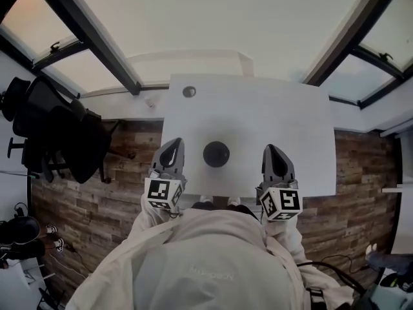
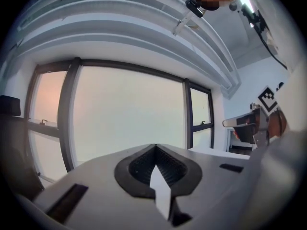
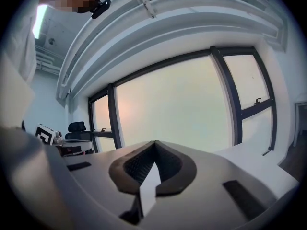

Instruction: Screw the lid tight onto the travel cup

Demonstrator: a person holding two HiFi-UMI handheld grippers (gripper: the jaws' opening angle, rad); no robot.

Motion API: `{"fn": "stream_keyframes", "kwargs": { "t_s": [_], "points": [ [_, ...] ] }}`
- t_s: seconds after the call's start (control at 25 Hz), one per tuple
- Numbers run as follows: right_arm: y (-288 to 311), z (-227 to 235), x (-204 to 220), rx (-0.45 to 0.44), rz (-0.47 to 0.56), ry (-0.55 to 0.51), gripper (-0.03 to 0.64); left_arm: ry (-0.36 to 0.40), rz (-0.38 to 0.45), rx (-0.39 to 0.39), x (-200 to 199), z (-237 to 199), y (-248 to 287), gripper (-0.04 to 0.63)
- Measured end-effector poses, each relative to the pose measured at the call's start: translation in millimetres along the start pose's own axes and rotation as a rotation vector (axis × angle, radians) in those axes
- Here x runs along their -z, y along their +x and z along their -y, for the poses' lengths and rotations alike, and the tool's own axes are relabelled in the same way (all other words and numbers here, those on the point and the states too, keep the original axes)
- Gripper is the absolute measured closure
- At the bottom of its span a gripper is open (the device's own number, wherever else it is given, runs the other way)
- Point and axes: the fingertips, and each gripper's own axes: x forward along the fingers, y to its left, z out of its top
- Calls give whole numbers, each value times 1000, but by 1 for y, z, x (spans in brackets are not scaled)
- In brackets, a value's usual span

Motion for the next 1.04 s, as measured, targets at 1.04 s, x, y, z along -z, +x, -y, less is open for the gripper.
{"fn": "stream_keyframes", "kwargs": {
  "t_s": [1.04],
  "points": [
    [23,5,4,-13,-10,-15,597,62,5,-33,-11,9,27,588]
  ]
}}
